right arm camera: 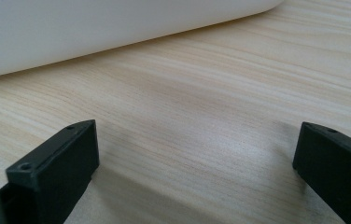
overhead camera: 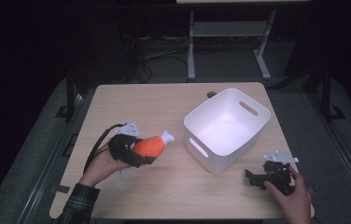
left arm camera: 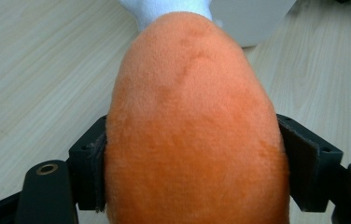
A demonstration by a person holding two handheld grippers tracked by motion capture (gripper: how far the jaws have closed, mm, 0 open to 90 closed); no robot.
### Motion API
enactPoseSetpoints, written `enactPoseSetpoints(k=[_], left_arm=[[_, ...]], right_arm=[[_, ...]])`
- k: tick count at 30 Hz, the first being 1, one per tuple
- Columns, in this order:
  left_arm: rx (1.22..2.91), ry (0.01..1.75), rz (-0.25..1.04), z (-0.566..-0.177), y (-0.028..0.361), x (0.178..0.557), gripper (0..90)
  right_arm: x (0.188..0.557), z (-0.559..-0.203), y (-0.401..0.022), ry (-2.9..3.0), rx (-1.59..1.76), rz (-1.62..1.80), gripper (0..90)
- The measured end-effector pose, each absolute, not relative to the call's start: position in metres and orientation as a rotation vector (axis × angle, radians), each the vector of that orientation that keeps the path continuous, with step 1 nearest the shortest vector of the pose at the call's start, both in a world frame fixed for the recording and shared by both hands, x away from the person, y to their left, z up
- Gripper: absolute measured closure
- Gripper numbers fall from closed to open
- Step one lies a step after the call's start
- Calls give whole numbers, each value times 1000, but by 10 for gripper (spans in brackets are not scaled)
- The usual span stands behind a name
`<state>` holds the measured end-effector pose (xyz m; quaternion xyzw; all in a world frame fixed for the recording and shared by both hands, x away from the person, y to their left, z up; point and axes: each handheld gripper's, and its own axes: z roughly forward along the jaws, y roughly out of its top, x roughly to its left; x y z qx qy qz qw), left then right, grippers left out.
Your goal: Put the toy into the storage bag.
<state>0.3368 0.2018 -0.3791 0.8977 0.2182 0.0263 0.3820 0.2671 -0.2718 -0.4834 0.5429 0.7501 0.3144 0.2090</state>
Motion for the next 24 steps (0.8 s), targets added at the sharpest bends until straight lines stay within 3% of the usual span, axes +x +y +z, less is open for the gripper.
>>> enactPoseSetpoints(k=[24], left_arm=[[2257,491,61,-340,187,352,228]], right_arm=[[267,-483,-272,2087,1505,874,0]])
